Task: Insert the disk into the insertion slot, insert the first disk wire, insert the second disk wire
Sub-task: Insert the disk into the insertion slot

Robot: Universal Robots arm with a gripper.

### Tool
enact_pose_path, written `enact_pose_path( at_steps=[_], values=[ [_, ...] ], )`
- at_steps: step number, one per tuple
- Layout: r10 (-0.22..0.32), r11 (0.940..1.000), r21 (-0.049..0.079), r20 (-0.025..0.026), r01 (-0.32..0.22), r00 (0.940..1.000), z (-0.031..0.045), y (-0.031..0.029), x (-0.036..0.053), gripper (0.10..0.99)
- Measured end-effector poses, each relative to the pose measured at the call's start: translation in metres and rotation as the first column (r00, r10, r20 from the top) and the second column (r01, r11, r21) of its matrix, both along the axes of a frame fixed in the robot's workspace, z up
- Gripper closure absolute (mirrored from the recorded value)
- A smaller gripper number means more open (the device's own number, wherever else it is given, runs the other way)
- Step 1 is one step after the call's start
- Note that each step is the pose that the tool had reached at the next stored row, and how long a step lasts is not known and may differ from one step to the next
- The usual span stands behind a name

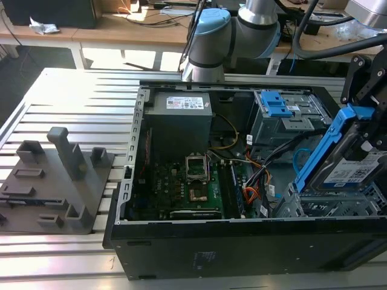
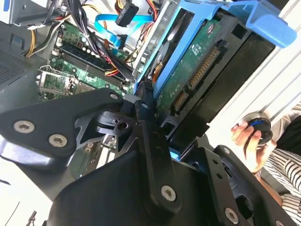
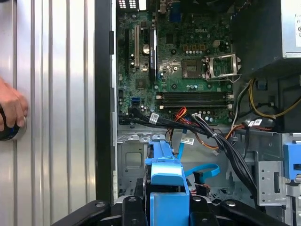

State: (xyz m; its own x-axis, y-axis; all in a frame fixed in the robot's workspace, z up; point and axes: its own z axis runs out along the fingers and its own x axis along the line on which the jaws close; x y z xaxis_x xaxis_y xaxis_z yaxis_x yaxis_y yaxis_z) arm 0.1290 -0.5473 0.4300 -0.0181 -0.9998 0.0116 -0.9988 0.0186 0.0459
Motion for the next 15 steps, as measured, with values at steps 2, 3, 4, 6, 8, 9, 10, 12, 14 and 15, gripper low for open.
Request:
enact_pose_path(
  at_steps=[2, 3, 4, 6, 8, 9, 10, 12, 14, 15],
  values=[
    [0.0, 1.0, 0.0, -0.0002, 0.0, 1.0, -0.0021, 0.0001, 0.0005, 0.725],
    [0.0, 1.0, 0.0, -0.0003, 0.0, 1.0, -0.0043, 0.0001, 0.0005, 0.725],
    [0.0, 1.0, 0.0, -0.0004, 0.0, 1.0, -0.0058, 0.0001, 0.0006, 0.725],
    [0.0, 1.0, 0.0, -0.0005, 0.0, 1.0, -0.0089, 0.0001, 0.0006, 0.725],
    [0.0, 1.0, 0.0, -0.0007, 0.0, 1.0, -0.0134, 0.0001, 0.0006, 0.725],
    [0.0, 1.0, 0.0, -0.001, 0.0, 1.0, -0.0158, 0.0001, 0.0006, 0.725],
    [0.0, 1.0, 0.0, -0.0013, 0.0, 1.0, -0.0176, 0.0001, 0.0006, 0.725],
    [0.0, 1.0, 0.0, -0.0022, 0.0, 1.0, -0.0228, 0.0001, 0.0006, 0.725],
    [0.0, 1.0, 0.0, -0.0029, 0.0, 1.0, -0.0274, 0.0001, 0.0006, 0.725],
    [0.0, 1.0, 0.0, -0.0032, 0.0, 1.0, -0.029, 0.0001, 0.0006, 0.725]
  ],
)
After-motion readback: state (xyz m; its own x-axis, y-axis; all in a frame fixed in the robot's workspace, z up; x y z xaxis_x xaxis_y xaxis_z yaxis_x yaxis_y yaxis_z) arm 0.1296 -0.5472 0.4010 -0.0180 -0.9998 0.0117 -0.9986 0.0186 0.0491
